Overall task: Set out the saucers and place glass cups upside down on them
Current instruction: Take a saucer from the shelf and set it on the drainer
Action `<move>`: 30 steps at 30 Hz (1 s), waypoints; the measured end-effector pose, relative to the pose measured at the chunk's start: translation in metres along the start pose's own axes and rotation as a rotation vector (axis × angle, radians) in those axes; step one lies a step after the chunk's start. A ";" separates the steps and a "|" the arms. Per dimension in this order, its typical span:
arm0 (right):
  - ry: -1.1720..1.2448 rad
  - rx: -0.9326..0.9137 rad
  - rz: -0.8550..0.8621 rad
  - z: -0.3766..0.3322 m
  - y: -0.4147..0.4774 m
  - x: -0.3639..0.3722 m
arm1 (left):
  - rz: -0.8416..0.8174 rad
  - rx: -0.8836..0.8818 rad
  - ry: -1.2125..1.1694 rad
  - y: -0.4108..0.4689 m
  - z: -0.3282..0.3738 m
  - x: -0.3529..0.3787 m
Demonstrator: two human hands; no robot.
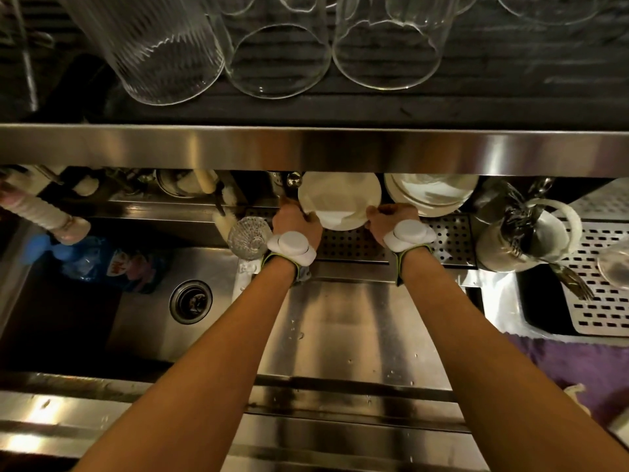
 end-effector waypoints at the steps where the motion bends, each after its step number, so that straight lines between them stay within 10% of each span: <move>1: 0.004 -0.003 -0.001 0.001 0.001 0.000 | 0.008 0.005 -0.007 -0.001 0.001 0.000; 30: 0.065 -0.013 -0.050 0.056 -0.104 -0.020 | 0.248 -0.074 -0.239 -0.138 -0.015 -0.034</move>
Point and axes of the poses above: each hand's wrist, its own y-axis towards the middle knuckle, its own x-axis out of the palm, z = x × y, the point moved 9 cm from there along y, towards the middle knuckle, and after that the axes turned 11 degrees about x, right-handed, at the moved point
